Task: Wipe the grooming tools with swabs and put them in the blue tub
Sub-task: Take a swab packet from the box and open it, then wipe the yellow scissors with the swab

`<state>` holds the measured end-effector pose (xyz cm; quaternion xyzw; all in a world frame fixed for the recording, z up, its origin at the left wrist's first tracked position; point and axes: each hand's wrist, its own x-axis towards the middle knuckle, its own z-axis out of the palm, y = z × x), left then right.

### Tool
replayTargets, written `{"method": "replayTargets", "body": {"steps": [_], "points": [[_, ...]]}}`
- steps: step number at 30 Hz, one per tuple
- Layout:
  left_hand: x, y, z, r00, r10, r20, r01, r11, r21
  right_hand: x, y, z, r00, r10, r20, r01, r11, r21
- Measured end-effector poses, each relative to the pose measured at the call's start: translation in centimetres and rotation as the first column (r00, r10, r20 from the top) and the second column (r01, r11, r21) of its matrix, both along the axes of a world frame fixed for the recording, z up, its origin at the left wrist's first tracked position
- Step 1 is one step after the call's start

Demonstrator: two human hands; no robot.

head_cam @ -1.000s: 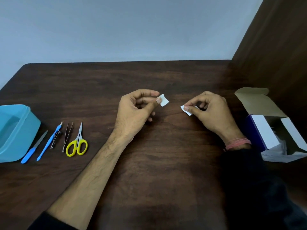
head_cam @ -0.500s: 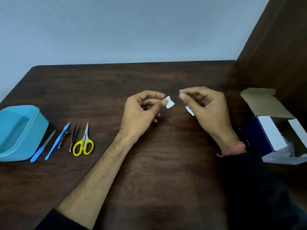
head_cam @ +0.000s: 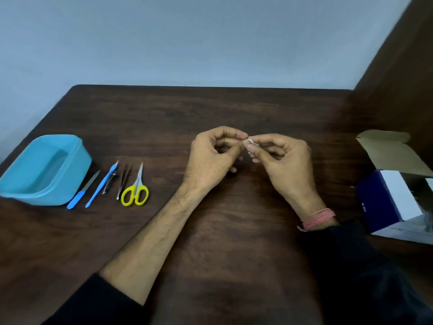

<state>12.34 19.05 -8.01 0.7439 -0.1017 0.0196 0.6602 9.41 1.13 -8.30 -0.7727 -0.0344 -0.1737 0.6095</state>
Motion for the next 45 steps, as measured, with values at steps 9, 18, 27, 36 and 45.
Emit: {"method": "replayTargets", "body": {"steps": [9, 18, 27, 36, 45], "points": [[-5.6, 4.7, 0.7, 0.978, 0.201, 0.059, -0.209, 0.955, 0.210, -1.3, 3.8, -0.5, 0.986, 0.166, -0.022, -0.163, 0.981, 0.105], [-11.7, 13.4, 2.0, 0.728, 0.615, 0.302, -0.650, 0.479, 0.590, -3.9, 8.6, -0.8, 0.942, 0.327, -0.073, -0.307, 0.930, 0.203], [-12.1, 14.6, 2.3, 0.742, 0.625, 0.243, -0.553, 0.366, 0.748, -4.2, 8.7, -0.7, 0.949, 0.304, -0.078, -0.294, 0.948, 0.122], [-12.2, 11.6, 2.2, 0.835, 0.535, 0.131, -0.441, 0.508, 0.740, -4.0, 8.9, -0.9, 0.954, 0.288, -0.083, -0.278, 0.954, 0.117], [-8.7, 8.3, 3.3, 0.877, 0.464, -0.122, -0.201, 0.586, 0.785, -3.3, 8.2, -1.4, 0.969, 0.207, -0.132, -0.199, 0.978, 0.069]]}}
